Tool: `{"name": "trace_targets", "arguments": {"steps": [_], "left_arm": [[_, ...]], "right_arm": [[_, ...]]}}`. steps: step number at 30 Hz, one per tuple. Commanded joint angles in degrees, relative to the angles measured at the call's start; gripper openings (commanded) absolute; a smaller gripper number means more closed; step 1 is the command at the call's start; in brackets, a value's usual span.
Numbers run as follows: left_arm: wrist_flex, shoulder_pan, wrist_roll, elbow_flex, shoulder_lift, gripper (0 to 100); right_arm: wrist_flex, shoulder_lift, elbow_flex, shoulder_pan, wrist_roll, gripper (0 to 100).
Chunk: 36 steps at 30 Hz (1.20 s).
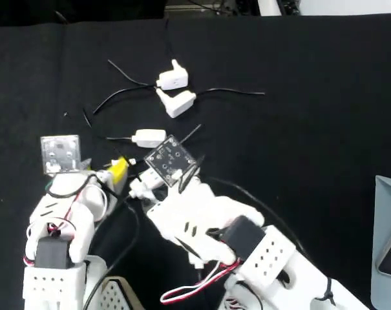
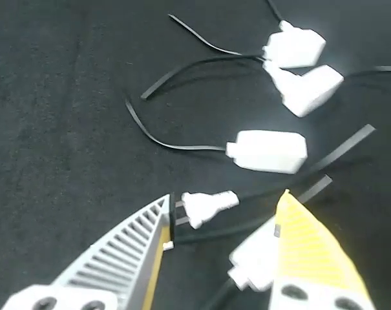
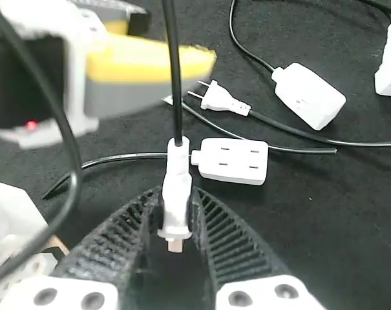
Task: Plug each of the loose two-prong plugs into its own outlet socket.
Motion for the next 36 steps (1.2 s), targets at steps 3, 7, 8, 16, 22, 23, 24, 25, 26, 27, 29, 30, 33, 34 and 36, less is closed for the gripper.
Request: {"name": "trace_targets", "arguments": {"steps": [3, 7, 8, 16, 22, 23, 24, 25, 26, 27, 29, 30, 33, 34, 36], "left_arm": [[10.5, 10.2, -1.6, -9.2, -6.2, 26], [12.5, 13.9, -7.0, -7.5, -12.0, 26], [13.0, 14.3, -7.6, -7.1, -13.3, 26], [13.7, 11.6, -7.9, -7.2, -14.8, 26], [13.3, -3.2, -7.6, -5.4, -14.8, 26], [13.2, -5.1, -7.6, -4.9, -14.8, 26], [13.0, -6.5, -7.5, -4.1, -14.8, 26], [12.5, -7.7, -6.9, -3.2, -14.8, 26], [11.7, -8.8, -5.7, -2.1, -14.8, 26], [10.6, -9.5, -4.5, -0.9, -14.8, 26], [9.0, -10.5, -3.4, 0.8, -14.8, 26], [8.5, -10.5, -3.5, 1.2, -14.8, 26], [8.8, -10.3, -3.4, 1.6, -14.8, 26], [8.8, -10.3, -3.4, 1.7, -14.8, 26], [8.8, -10.3, -3.4, 1.8, -14.8, 26]], "right_arm": [[-1.3, -1.2, -2.4, -0.9, 0.4, 1.2], [-1.1, -1.2, -2.2, -0.7, 0.4, 1.2], [-1.1, -1.2, -2.2, -0.7, 0.4, 1.2], [-1.4, -0.8, -2.2, 0.0, 0.4, 1.2], [-12.9, -0.3, 4.2, 5.3, 0.4, 1.2], [-16.1, 0.5, 6.0, 5.4, 0.4, 1.2], [-19.0, 1.7, 7.5, 5.5, 0.4, 1.2], [-21.9, 3.4, 8.7, 5.9, 0.4, 1.2], [-24.6, 5.5, 9.5, 6.5, 0.4, 1.2], [-27.5, 7.9, 10.1, 7.5, 0.4, 1.2], [-33.0, 13.6, 10.2, 9.5, 0.4, 1.2], [-35.3, 16.4, 10.1, 10.4, 0.4, 1.2], [-42.5, 23.8, 10.1, 11.2, 0.5, 1.2], [-44.3, 25.8, 10.1, 11.2, 0.5, 1.2], [-47.0, 29.2, 10.1, 11.2, 0.5, 1.2]]}}
